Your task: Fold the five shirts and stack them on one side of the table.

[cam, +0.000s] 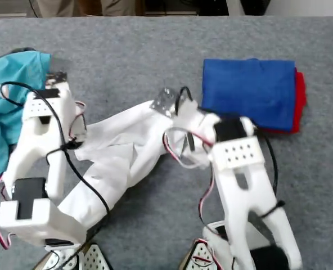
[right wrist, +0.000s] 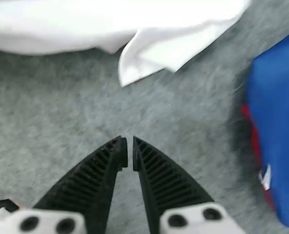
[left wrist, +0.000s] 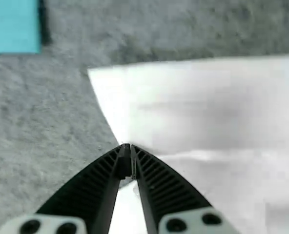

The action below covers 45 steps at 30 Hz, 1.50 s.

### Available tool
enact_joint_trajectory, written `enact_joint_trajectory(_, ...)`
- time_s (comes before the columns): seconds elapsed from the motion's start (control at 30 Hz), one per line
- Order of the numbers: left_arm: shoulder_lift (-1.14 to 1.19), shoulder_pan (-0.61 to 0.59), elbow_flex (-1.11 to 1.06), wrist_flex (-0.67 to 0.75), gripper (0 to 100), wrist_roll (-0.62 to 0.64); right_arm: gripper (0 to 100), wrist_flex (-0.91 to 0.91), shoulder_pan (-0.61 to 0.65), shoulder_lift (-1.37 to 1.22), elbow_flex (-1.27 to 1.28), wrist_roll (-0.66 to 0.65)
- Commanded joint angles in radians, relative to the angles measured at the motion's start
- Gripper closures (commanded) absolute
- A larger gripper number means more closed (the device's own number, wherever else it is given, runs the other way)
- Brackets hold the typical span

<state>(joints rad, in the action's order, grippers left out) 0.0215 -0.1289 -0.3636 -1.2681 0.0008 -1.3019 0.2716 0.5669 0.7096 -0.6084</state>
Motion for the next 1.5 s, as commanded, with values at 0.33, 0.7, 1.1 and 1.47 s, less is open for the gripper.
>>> enact_joint_trajectory(0.33,-0.414,0.009,-0.368,0.178,98,0.005,96.8,0.049,0.015,0.116,0.119,0.002)
enact_joint_trajectory(0.7,-0.415,-0.041,-0.393,0.155,98,0.0,96.7,0.068,0.015,-0.12,-0.024,0.046)
enact_joint_trajectory(1.1,-0.415,-0.308,-0.382,0.186,98,-0.176,93.4,-0.018,0.168,-0.49,-0.282,0.193)
enact_joint_trajectory(1.47,-0.415,-0.344,-0.391,0.186,98,-0.183,83.1,0.081,0.165,-0.684,-0.306,0.181)
